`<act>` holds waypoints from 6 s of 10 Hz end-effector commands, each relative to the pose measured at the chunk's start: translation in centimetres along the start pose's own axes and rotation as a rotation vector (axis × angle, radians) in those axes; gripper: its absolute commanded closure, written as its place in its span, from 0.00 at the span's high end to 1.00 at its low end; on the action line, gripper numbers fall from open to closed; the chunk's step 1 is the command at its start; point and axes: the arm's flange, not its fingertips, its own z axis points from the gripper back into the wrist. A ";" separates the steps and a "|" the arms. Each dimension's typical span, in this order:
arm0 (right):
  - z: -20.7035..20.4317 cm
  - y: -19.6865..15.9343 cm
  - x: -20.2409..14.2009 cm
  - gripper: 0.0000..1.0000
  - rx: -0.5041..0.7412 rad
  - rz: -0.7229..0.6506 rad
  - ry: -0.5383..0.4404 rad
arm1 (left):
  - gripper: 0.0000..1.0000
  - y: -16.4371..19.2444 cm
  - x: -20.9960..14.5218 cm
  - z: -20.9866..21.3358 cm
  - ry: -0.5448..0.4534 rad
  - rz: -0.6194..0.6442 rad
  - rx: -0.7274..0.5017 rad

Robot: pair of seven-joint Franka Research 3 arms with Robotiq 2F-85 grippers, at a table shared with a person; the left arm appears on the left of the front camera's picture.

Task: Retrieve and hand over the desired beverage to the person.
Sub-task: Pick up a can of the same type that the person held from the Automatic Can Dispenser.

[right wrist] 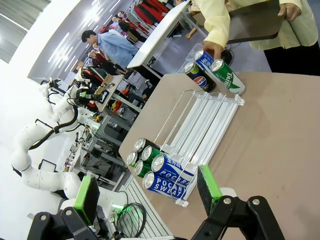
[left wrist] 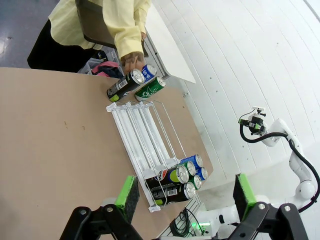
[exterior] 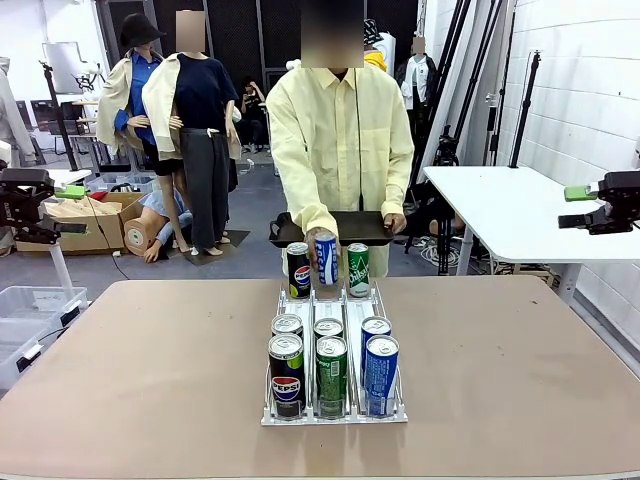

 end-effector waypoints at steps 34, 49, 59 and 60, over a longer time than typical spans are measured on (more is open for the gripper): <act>0.0 0.0 -0.1 1.00 0.011 -0.003 0.001 | 1.00 -0.1 0.1 0.1 -0.005 -0.002 0.000; 0.0 0.0 -0.1 1.00 0.011 -0.003 0.001 | 1.00 -0.1 0.1 0.1 -0.005 -0.002 0.000; -14.6 9.6 -1.7 1.00 -0.252 0.185 0.437 | 1.00 -0.1 0.1 0.1 -0.005 -0.002 0.000; -16.2 10.4 -2.4 1.00 -0.289 0.213 0.479 | 1.00 -0.1 0.1 0.1 -0.005 -0.002 0.000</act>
